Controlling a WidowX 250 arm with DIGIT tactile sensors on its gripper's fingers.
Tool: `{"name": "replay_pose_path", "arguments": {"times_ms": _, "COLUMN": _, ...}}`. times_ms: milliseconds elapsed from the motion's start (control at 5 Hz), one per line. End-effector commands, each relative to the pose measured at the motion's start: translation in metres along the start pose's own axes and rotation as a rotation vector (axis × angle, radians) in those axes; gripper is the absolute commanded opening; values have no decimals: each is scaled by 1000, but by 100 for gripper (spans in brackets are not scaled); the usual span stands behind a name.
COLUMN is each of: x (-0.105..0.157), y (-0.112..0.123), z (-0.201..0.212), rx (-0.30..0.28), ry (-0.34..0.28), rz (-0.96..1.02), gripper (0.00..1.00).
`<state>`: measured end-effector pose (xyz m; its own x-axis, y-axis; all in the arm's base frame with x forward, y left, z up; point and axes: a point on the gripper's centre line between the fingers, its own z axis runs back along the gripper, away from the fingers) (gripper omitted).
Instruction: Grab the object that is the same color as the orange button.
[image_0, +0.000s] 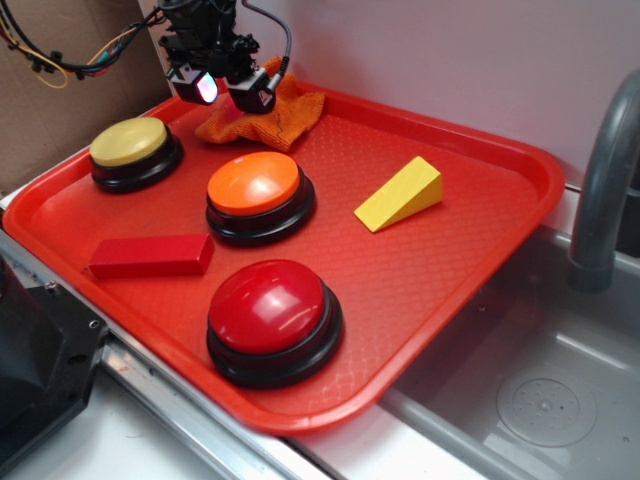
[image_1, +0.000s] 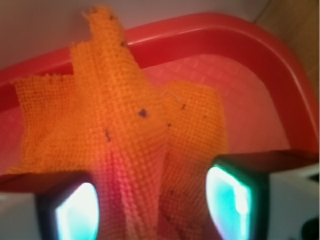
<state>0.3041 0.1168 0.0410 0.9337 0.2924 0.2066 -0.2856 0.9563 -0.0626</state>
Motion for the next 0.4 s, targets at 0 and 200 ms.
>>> {"name": "replay_pose_path", "arguments": {"times_ms": 0, "x": 8, "y": 13, "z": 4, "rx": -10, "ry": 8, "rz": 59, "gripper": 0}}
{"name": "replay_pose_path", "arguments": {"times_ms": 200, "x": 7, "y": 10, "z": 5, "rx": 36, "ry": -13, "rz": 53, "gripper": 0}}
